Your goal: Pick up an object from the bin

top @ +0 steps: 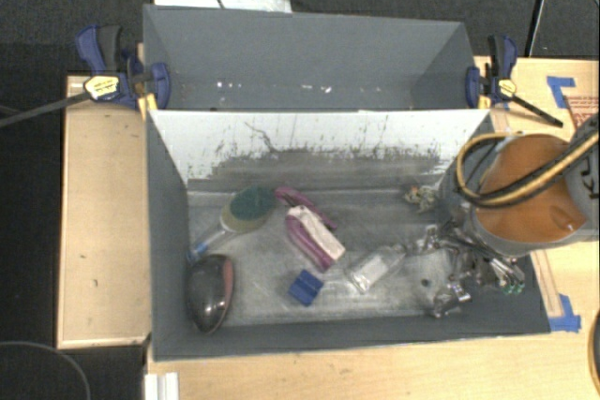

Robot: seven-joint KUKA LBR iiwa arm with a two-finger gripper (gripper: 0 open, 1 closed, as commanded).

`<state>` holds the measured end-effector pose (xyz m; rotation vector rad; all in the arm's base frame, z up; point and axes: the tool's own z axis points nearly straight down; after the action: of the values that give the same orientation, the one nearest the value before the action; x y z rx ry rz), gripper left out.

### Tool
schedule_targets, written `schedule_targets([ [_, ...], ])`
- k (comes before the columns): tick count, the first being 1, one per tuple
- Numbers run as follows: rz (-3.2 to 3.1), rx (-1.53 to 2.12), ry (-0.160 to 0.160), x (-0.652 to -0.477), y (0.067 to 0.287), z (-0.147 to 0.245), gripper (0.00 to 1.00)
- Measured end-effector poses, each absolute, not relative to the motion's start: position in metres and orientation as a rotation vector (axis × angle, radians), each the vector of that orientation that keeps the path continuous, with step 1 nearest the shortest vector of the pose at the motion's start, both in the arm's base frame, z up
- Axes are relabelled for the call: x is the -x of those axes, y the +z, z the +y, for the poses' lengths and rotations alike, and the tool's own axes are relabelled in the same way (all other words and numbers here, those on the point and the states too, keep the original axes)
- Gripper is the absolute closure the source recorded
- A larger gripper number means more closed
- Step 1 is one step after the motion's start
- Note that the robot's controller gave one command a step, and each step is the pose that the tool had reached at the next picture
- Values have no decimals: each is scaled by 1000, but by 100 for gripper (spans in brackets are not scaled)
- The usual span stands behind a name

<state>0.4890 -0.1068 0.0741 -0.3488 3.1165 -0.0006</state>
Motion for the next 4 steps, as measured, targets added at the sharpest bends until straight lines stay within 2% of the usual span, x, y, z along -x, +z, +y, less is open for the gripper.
schedule_targets([
  [1, 3120, 279, -3, -507, 72, -153, 0],
  [2, 3137, -143, 5, -480, 109, -72, 0],
  [3, 3128, -248, 7, -496, 103, 8, 0],
  [4, 3058, -708, 3, -515, 81, 60, 0],
])
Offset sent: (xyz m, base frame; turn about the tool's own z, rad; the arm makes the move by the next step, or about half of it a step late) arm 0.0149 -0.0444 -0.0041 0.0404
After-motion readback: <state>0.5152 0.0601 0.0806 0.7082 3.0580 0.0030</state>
